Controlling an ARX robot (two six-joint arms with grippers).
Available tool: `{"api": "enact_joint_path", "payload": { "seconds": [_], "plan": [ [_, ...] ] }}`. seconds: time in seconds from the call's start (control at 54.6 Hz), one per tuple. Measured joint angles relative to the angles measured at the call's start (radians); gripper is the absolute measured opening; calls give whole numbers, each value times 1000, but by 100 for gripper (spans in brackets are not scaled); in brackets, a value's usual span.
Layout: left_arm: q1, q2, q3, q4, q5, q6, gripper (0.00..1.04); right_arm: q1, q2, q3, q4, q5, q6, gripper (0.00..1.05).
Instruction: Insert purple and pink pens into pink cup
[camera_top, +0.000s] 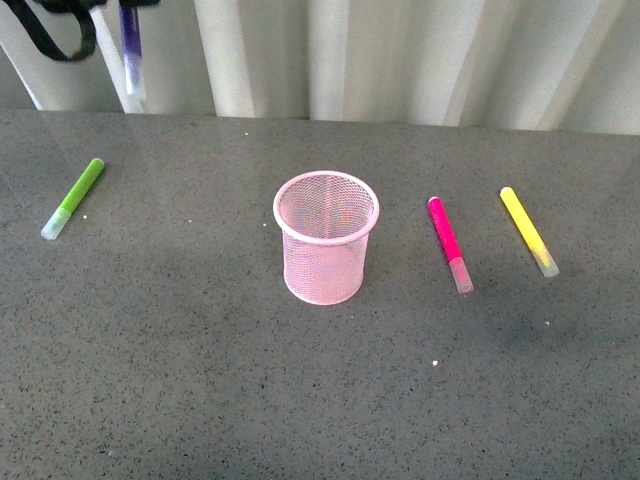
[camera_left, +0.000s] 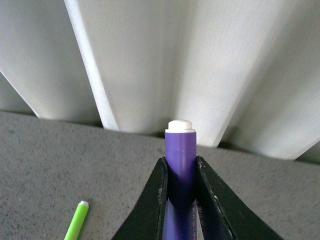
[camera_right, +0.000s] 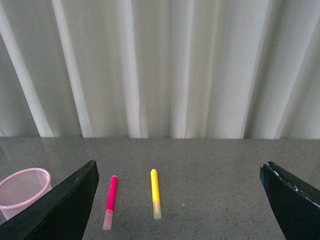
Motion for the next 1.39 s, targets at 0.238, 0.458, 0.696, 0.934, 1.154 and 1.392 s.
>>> {"api": "enact_joint_path", "payload": {
  "seconds": [0.238, 0.458, 0.696, 0.934, 1.154, 1.392],
  "plan": [
    [-119, -196, -215, 191, -36, -130, 13, 0, 0, 0, 0, 0, 0, 98],
    [-264, -224, -297, 365, -91, -205, 13, 0, 0, 0, 0, 0, 0, 98],
    [-373, -112, -312, 496, -121, -272, 13, 0, 0, 0, 0, 0, 0, 98],
    [-382, -10, -326, 565, -130, -343, 13, 0, 0, 0, 0, 0, 0, 98],
    [-354, 44, -362, 607, -110, -361, 13, 0, 0, 0, 0, 0, 0, 98],
    [-291, 87, -383, 641, -110, -366, 13, 0, 0, 0, 0, 0, 0, 98]
  ]
}}
